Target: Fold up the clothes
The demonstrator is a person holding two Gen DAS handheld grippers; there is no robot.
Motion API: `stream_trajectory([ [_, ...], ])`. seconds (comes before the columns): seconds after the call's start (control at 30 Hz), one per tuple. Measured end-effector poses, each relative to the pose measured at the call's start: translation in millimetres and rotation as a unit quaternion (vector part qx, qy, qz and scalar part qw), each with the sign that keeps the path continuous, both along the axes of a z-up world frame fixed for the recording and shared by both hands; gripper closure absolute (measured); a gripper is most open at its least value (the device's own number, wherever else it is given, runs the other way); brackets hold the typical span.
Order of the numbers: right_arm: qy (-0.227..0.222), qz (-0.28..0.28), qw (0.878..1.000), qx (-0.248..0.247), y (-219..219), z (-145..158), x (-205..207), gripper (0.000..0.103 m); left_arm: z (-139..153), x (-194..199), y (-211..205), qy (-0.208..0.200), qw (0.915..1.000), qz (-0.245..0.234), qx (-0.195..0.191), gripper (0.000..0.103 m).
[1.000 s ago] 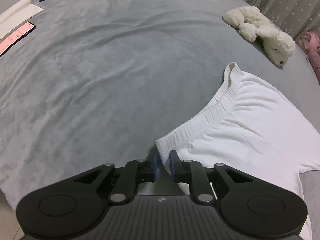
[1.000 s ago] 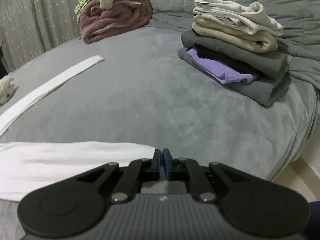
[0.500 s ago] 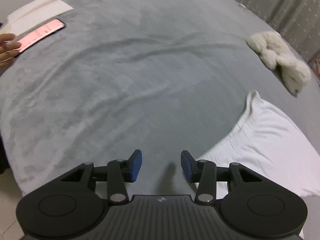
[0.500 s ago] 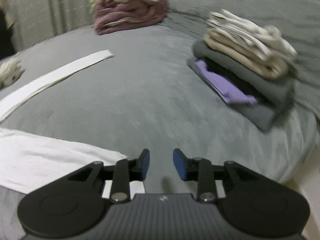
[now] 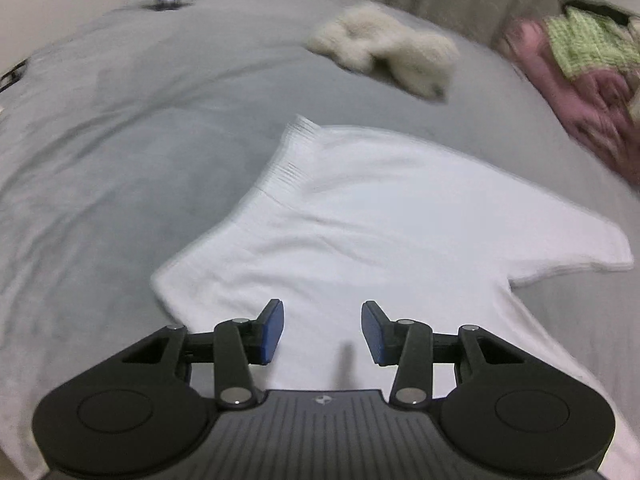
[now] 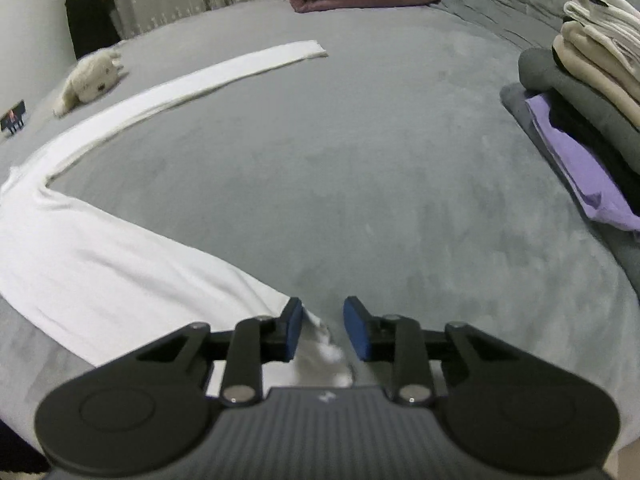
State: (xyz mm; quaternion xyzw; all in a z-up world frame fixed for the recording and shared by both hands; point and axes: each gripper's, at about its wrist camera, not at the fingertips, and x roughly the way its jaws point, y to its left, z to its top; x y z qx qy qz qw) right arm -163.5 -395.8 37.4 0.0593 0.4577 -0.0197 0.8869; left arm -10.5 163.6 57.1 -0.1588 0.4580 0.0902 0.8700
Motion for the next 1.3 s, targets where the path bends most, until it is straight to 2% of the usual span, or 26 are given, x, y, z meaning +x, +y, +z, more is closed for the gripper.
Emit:
stream_trajectory([
  [0.2, 0.001, 0.020, 1.000, -0.010, 4.3, -3.5, -1.9, 0.075, -12.6, 11.1, -23.2, 0.020, 0.9992, -0.031, 0.017, 0.061],
  [0.3, 0.002, 0.044, 0.999, -0.026, 14.1, -5.1, -0.4, 0.089, -20.0, 15.0, -25.2, 0.037, 0.9986, -0.032, 0.018, 0.061],
  [0.33, 0.002, 0.052, 0.998, -0.031, 17.3, -5.6, 0.1, 0.097, -21.8, 15.5, -25.7, 0.039, 0.9985, -0.032, 0.021, 0.061],
  [0.4, -0.003, 0.062, 0.996, -0.057, 24.8, -5.9, 0.6, 0.097, -24.0, 15.3, -27.0, 0.040, 0.9984, -0.032, 0.026, 0.061],
  [0.6, -0.024, 0.035, 0.990, -0.132, 28.4, -2.5, -0.6, 0.097, -24.7, 12.6, -27.3, 0.034, 0.9985, -0.036, 0.025, 0.061],
  [0.8, -0.033, 0.016, 0.987, -0.156, 29.2, -1.8, 5.0, 0.097, -23.6, 13.2, -19.8, 0.033, 0.9989, -0.030, 0.016, 0.061],
  [1.1, -0.031, 0.005, 0.978, -0.208, 40.9, -7.0, 12.9, 0.098, -23.1, 12.7, 28.5, 0.028, 0.9989, 0.030, -0.023, 0.061],
  [1.3, -0.034, 0.000, 0.975, -0.219, 41.5, -6.8, 13.1, 0.098, -26.8, 10.4, 60.8, 0.032, 0.9958, 0.085, -0.010, 0.061],
])
